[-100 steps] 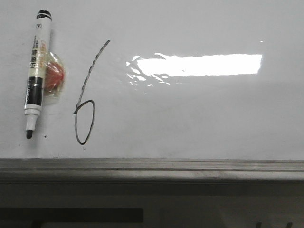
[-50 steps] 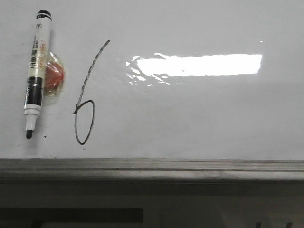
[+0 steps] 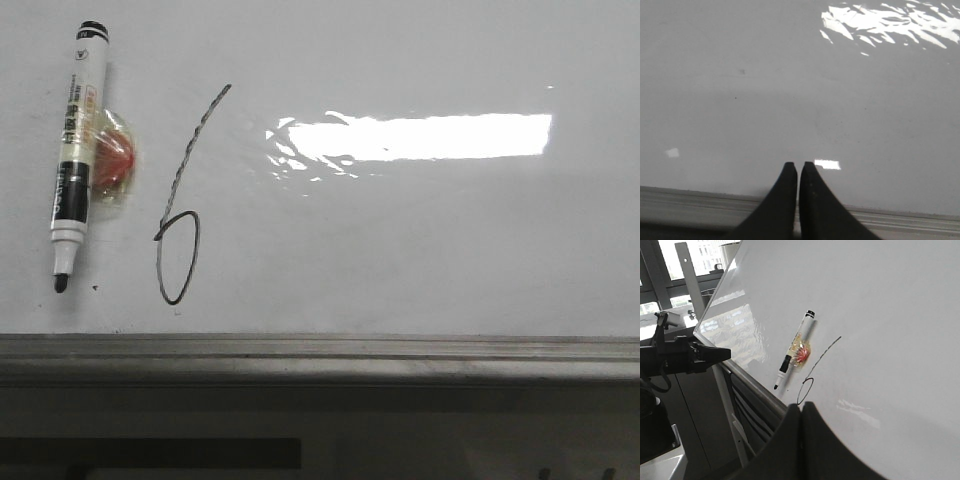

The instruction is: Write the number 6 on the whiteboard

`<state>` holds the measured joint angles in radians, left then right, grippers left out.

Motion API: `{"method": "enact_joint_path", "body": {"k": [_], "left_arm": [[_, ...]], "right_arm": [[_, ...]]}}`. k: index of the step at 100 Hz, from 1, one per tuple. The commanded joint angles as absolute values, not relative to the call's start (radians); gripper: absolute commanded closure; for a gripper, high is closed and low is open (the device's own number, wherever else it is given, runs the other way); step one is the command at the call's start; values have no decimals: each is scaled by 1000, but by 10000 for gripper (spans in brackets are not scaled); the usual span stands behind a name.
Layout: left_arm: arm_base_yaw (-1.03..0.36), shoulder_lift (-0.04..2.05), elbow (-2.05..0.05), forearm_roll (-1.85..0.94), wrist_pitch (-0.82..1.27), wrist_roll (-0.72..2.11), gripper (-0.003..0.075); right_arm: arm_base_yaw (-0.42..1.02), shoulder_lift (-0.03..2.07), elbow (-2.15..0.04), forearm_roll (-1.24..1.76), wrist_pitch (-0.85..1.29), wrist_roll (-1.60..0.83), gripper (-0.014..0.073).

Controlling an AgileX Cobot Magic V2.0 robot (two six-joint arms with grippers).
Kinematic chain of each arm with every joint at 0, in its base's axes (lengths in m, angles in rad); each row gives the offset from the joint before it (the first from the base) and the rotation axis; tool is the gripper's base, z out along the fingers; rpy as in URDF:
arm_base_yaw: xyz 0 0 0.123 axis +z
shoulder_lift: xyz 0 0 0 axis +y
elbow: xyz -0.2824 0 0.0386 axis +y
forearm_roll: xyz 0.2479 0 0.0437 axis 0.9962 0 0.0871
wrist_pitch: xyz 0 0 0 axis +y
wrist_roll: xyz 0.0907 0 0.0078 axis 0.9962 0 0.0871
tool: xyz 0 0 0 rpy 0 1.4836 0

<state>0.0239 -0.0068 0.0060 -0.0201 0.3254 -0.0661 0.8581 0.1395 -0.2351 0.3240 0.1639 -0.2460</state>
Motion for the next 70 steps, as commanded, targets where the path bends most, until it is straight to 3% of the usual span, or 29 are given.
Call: {"method": "enact_joint_path", "body": {"k": [1, 44, 70], "left_arm": [[28, -37, 48, -22, 254, -77, 739], [28, -37, 48, -22, 254, -77, 739], [28, -37, 48, -22, 254, -77, 739]], "right_arm": [[858, 148, -262, 318, 93, -254, 657], [842, 148, -260, 318, 93, -254, 657], [580, 158, -225, 318, 62, -254, 657]]}}
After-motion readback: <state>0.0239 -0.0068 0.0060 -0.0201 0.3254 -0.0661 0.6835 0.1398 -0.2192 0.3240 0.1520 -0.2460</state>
